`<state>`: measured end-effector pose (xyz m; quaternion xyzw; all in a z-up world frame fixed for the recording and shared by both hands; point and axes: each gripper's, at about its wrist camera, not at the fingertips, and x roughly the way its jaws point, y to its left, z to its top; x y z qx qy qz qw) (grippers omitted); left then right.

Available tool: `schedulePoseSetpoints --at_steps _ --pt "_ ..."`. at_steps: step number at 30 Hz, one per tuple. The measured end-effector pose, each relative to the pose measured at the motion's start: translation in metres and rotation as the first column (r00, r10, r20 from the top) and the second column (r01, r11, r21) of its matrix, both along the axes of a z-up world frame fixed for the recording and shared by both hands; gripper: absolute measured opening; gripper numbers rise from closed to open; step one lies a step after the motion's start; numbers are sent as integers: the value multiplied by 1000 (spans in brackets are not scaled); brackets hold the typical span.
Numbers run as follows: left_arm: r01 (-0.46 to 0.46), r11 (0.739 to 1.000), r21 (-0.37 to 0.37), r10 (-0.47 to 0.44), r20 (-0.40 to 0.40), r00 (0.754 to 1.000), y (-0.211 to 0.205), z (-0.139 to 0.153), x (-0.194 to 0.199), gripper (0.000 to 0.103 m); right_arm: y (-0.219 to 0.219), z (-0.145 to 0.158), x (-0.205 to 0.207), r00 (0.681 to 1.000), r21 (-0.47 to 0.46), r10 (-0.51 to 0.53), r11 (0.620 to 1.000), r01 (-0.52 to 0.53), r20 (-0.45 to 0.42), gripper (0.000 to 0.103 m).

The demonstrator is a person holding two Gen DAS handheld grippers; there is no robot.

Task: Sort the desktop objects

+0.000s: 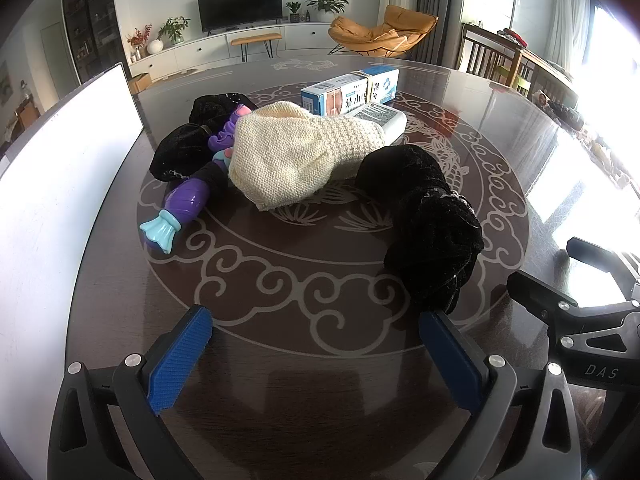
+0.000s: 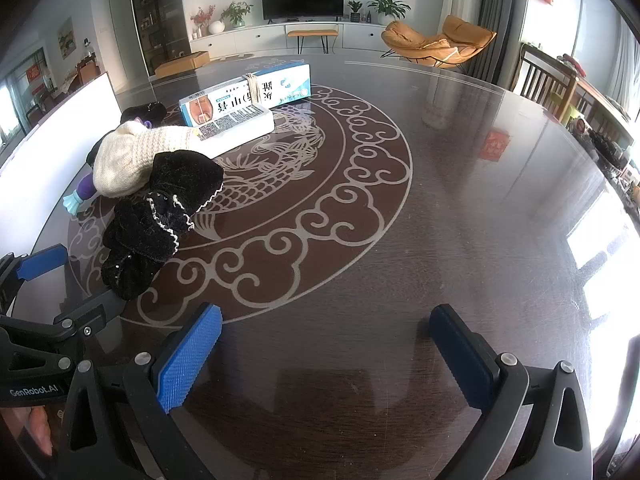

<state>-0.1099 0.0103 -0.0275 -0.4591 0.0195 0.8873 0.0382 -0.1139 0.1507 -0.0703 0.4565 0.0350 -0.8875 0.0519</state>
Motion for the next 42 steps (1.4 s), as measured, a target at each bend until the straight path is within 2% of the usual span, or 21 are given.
schedulePoseSetpoints --at_steps 17,19,21,23,25,29,33,35,38,41,42 --pt "2 1000 8 -2 -6 1000 -1 3 0 103 0 0 0 1000 0 0 1000 0 0 103" --pt "14 999 47 -13 -17 1000 -6 5 5 103 0 0 0 1000 0 0 1000 0 0 103" --pt "38 987 159 -29 -60 998 -20 13 13 103 0 0 0 1000 0 0 1000 0 0 103" --pt "0 979 204 23 -110 994 -37 20 22 103 0 0 0 1000 0 0 1000 0 0 103" --pt "-68 984 167 91 -135 987 -51 27 21 103 0 0 0 1000 0 0 1000 0 0 103" --pt "-101 995 3 101 -94 990 -58 34 -10 103 0 0 0 1000 -1 -1 1000 1 0 103" --pt "-83 994 -71 79 -55 995 -66 30 -42 103 0 0 0 1000 -1 -1 1000 1 0 103" --pt "-54 994 -98 54 -7 999 -64 23 -65 103 0 0 0 1000 -1 -1 1000 1 0 103" --pt "-28 994 -109 37 76 996 -63 11 -87 103 0 0 0 1000 -1 -1 1000 1 0 103" --pt "-23 1000 -1 23 105 994 -70 7 -103 103 0 0 0 1000 -1 -1 1000 1 0 103" --pt "-22 1000 -7 23 99 995 -70 7 -104 103 0 0 0 1000 -1 -1 1000 1 0 103"
